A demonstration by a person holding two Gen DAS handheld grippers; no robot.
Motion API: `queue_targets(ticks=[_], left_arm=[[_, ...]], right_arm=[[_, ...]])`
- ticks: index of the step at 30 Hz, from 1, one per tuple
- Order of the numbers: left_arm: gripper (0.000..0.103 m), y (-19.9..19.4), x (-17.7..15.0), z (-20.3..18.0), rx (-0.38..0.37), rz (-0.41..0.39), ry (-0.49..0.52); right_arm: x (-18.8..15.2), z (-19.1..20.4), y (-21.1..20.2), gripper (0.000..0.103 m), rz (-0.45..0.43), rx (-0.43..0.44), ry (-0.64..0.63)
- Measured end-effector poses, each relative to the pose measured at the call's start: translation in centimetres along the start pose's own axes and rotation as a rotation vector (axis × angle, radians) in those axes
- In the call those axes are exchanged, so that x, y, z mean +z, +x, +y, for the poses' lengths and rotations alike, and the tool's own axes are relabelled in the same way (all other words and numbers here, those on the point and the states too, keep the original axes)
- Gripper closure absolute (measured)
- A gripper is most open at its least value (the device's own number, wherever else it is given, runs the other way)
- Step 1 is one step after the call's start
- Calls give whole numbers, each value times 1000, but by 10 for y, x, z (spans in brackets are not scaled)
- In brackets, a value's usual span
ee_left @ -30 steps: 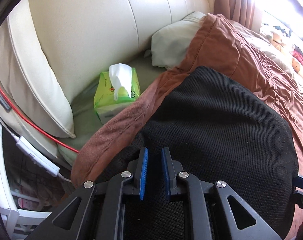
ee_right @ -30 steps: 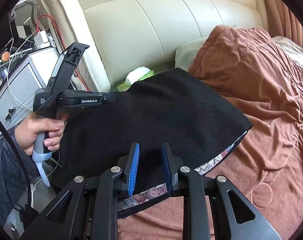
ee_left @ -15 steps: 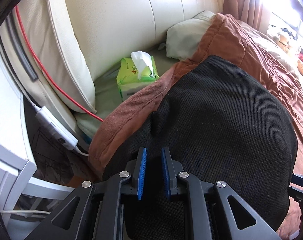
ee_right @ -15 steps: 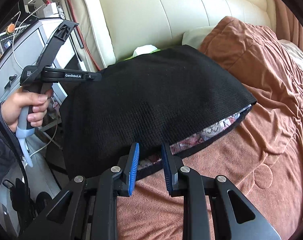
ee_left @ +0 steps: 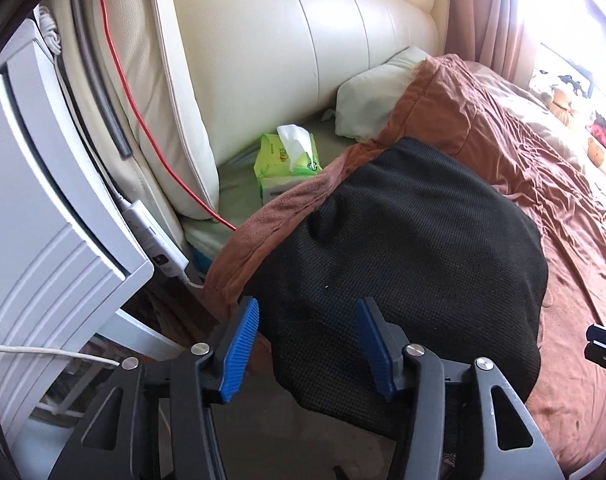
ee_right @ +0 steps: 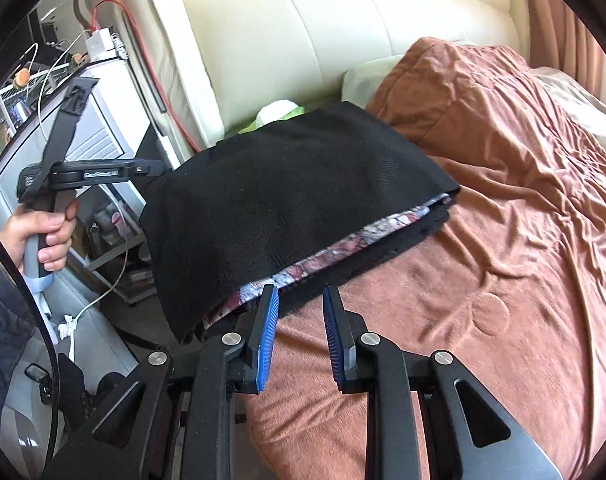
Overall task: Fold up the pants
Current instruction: 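Open both tools and release the folded shorts on the bed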
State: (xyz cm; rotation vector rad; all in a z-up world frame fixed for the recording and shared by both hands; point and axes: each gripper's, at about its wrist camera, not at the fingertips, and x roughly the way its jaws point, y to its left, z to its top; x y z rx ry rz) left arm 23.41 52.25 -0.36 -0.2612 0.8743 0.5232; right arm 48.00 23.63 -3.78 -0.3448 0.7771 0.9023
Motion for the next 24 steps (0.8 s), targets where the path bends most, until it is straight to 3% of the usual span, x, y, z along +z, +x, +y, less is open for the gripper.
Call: queue_targets(ticks=[2,6,9,13,18,24], left_arm=[[38,-12,0,-5,-5,-15,7],[21,-37,-4,-16,-12,-52,20],[12,-57,-8,-26,4,-90,24],[0,-88,-18,-36,3,-145,18],[0,-118,-27,-54,-22,-170,33],[0,-156,-38,-78,-62,-200,54]], right_arm=[[-1,-4,-12,77,-4,3,23],[-5,-5,-44,40,-44,-43,33],[-11,-5,-69,19,-62,-69,45],[-21,0,-106,14,-89,-96,53],[-37,5,-152,0,-131,-152,58],[-61,14,-197,0,-158,-193,80]])
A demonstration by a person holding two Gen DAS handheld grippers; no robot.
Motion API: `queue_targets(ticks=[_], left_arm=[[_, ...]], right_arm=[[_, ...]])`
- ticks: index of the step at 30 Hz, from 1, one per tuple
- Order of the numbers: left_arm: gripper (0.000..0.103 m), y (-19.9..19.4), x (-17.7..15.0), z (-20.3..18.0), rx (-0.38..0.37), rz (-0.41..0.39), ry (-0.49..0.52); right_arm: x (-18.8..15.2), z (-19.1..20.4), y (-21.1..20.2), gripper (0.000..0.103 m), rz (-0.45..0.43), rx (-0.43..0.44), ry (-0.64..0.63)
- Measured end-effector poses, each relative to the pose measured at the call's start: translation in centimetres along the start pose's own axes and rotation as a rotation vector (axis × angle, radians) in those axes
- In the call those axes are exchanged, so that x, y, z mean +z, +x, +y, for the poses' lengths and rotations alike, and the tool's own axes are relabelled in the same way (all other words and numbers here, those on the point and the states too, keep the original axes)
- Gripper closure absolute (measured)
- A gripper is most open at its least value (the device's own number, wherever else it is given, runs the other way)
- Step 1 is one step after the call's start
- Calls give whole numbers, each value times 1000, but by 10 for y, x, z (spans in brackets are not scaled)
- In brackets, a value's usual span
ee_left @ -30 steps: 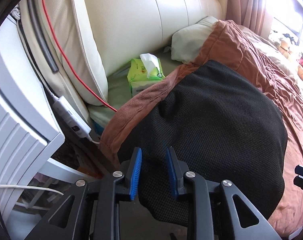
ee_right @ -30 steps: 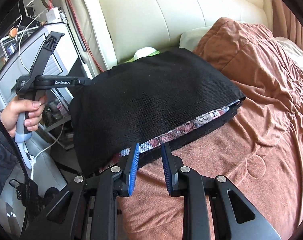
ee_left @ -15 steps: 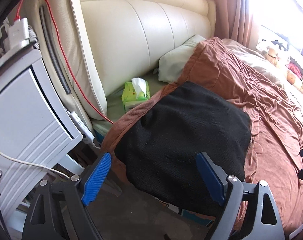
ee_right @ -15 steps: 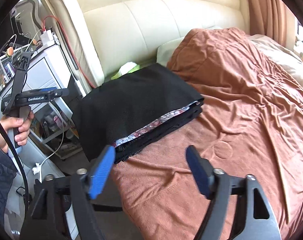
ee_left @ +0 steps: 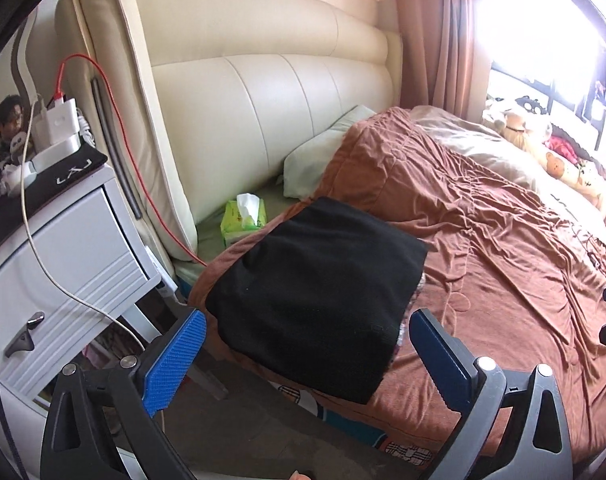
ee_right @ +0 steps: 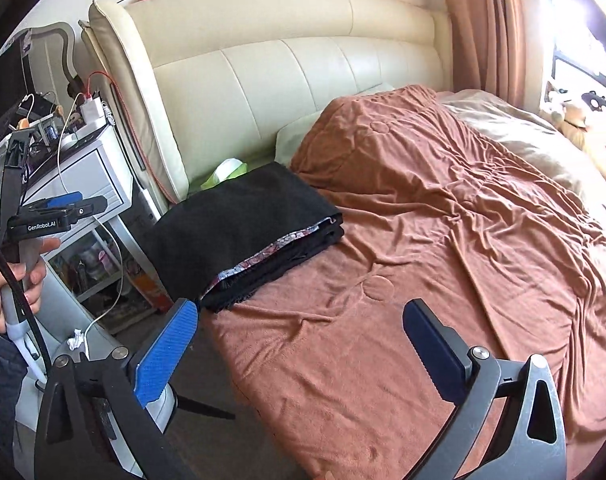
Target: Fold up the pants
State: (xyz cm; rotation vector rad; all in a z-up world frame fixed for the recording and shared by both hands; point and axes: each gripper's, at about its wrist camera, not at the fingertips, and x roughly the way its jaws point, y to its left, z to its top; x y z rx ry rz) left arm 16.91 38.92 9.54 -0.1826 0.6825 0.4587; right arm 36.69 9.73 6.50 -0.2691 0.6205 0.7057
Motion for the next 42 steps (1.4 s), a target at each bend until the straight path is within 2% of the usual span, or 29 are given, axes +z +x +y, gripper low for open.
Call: queue_targets(ticks=[9,22,24,30,42], left_arm=[[0,-62,-22,-35,-50,-41,14],[0,-130,-51,-68,-115,-110,76],[0,-138,-56,-74,-122,-117,77],[0,-171,-78,-95,-147,-158,98],[0,-215,-128,-133,-170,-243,137]], right_arm=[[-23,2,-75,0,-43,-30,8],[-55,-3,-157,0,-91,-46,48],[-61,0,-169,0,-94,-80,38],[-81,14,-200,0,-100,-131,23],[-126,18,-247,0,-146,-154,63]])
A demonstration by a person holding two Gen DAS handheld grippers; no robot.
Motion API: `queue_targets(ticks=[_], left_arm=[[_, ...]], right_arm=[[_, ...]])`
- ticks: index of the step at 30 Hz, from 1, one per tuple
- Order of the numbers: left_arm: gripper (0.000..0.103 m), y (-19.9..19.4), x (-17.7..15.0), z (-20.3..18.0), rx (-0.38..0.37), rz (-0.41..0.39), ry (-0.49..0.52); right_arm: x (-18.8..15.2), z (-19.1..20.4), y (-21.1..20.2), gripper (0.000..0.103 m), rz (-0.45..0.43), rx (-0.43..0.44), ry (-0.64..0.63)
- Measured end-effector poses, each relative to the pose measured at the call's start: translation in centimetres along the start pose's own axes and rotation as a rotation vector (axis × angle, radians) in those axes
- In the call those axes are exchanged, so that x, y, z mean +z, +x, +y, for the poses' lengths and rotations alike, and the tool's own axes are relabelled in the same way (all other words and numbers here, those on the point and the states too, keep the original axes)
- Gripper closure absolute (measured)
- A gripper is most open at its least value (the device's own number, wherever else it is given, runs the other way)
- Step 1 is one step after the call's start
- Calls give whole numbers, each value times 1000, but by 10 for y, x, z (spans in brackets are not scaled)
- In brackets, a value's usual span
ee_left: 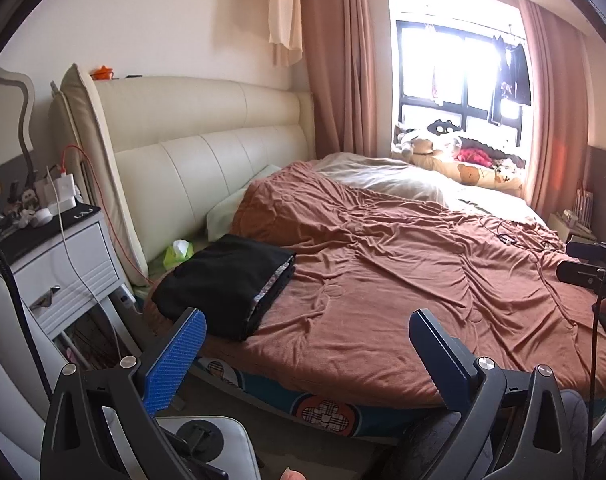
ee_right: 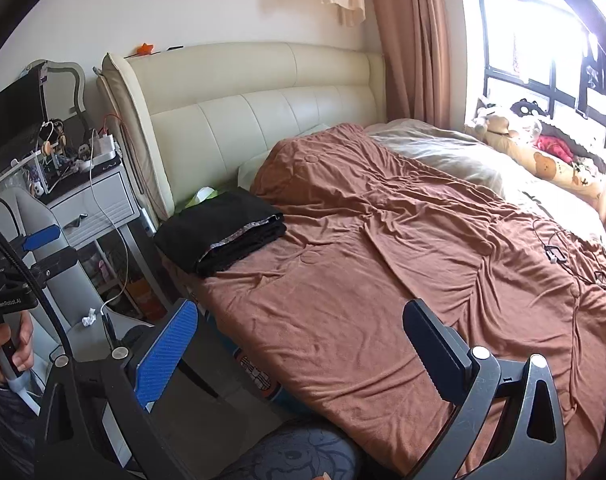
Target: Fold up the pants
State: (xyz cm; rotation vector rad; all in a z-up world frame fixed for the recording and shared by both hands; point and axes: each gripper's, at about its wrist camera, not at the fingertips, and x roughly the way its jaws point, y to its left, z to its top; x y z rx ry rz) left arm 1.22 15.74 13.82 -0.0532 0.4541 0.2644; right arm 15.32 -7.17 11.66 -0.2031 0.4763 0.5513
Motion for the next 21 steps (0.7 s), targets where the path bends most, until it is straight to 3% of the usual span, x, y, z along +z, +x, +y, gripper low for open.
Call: queue_targets(ticks=[21], left_arm=[[0,-24,-76,-57,-48,-52,-12]], right_arm=[[-95,-9,-57,0,-69,-77,90]])
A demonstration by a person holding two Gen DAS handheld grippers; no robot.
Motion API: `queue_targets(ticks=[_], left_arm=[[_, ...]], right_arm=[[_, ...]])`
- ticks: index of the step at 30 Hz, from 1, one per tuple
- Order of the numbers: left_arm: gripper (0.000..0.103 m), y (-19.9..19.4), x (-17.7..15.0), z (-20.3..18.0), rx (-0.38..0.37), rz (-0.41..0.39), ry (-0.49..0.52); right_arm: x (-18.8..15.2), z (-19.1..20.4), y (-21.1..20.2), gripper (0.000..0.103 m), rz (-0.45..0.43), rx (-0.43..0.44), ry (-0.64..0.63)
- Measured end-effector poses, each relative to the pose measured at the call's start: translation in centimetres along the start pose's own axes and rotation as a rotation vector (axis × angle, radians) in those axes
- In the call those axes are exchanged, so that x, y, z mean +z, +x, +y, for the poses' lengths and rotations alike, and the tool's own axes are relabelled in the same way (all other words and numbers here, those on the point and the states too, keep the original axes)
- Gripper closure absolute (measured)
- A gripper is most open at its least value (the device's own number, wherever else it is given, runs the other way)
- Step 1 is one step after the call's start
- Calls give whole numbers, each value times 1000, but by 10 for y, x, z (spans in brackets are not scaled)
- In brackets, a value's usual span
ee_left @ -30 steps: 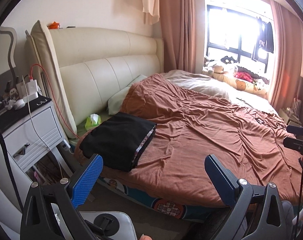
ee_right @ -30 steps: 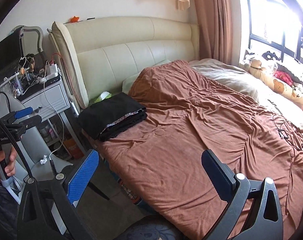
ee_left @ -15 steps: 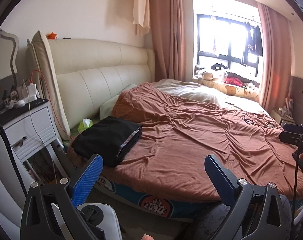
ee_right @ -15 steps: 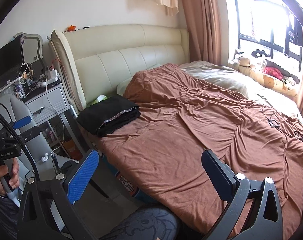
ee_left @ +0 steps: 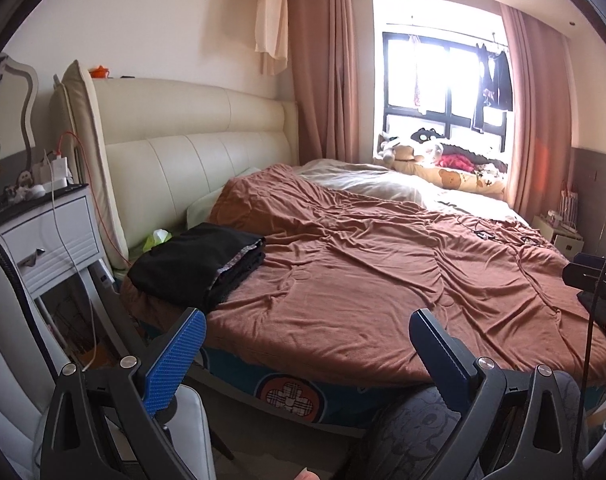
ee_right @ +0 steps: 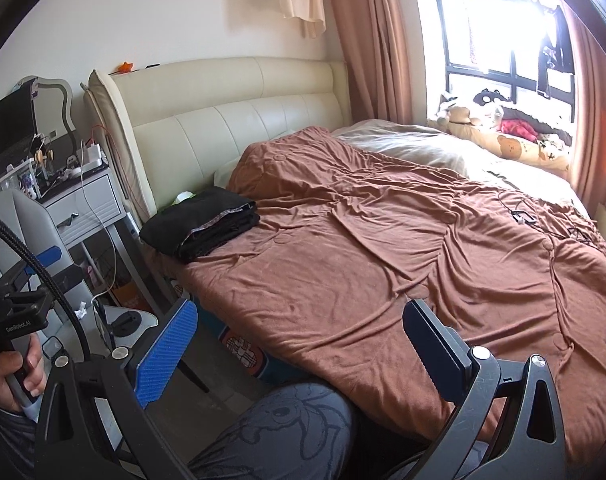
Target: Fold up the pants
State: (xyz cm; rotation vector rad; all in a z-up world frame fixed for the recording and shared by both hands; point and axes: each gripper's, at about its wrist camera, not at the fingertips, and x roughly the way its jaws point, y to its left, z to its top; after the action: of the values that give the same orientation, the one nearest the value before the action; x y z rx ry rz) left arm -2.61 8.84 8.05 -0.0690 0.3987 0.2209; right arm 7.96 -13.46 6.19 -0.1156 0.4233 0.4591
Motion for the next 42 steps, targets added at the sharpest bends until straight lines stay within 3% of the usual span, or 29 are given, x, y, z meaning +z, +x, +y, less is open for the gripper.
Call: queue_targets(ticks=[15,42], left_arm=[[0,1,-25,-26,-16,17,-12],[0,-10,-22,-27,-53,-2,-45]], right_arm=[[-43,-1,-26,0,-26,-122,49],[-51,-6,-33,0,-33,-141,65]])
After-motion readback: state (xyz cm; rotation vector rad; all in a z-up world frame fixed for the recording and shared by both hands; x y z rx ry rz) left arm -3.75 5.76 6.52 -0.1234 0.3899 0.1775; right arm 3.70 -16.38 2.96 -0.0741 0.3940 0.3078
